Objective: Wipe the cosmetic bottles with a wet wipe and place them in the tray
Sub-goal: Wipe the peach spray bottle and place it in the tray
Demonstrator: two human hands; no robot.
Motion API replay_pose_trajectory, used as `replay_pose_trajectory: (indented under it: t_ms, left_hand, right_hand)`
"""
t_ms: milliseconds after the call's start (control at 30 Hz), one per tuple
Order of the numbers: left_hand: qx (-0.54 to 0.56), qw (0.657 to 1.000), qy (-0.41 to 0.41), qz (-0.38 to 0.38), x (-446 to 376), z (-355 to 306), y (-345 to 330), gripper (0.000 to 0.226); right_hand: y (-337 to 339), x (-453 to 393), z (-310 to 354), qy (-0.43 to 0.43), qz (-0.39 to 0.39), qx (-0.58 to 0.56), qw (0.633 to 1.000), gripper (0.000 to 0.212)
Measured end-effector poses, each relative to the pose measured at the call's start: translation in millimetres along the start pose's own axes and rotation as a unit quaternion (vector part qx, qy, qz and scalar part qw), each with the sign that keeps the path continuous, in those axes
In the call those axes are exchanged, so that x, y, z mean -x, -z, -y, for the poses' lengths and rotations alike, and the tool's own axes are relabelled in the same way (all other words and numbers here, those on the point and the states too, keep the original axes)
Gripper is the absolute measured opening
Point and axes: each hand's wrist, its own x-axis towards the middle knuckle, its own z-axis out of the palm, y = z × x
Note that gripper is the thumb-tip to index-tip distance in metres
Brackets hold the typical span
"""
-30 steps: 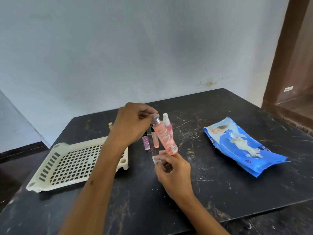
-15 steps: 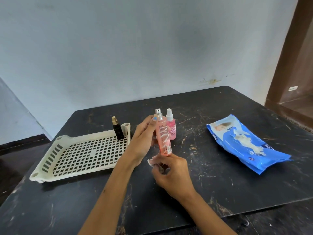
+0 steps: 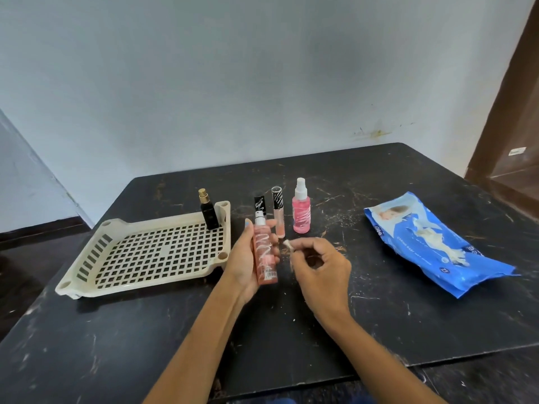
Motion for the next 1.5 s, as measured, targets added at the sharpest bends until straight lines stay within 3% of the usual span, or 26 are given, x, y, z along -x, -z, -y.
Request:
replay_pose_trajectory:
  t_ms: [300, 500, 767, 900, 1267, 1500]
  left_hand:
    - [0.034, 0.999, 0.040, -0.003, -3, 14, 12, 0.041]
    - [0.021, 1.000, 0.009, 0.006, -8, 18, 15, 0.040]
    - [0.024, 1.000, -0.014, -0.011, -10, 21, 18, 0.040]
    - [0.032, 0.998, -0.052, -0.026, -12, 23, 18, 0.026]
    - [0.034, 0.998, -0.050, -0.012, -10, 24, 16, 0.031]
    - [0.014, 0.995, -0.081, -0.065, -10, 25, 15, 0.018]
  right_hand:
    - [-21, -15, -5, 0.158, 0.000, 0.072, 0.985, 0.023]
    - [-29, -10, -12, 0.214, 0.023, 0.068, 0.974, 0.022]
    - [-29, -8, -13, 0.209, 0.030, 0.045, 0.976, 0.023]
    - [-27, -8, -15, 0.202, 0.040, 0.055, 0.977, 0.021]
    - [-24, -9, -17, 0.211, 0.026, 0.084, 0.974, 0.022]
    - [-24, -8, -15, 0.216, 0.018, 0.083, 0.973, 0.018]
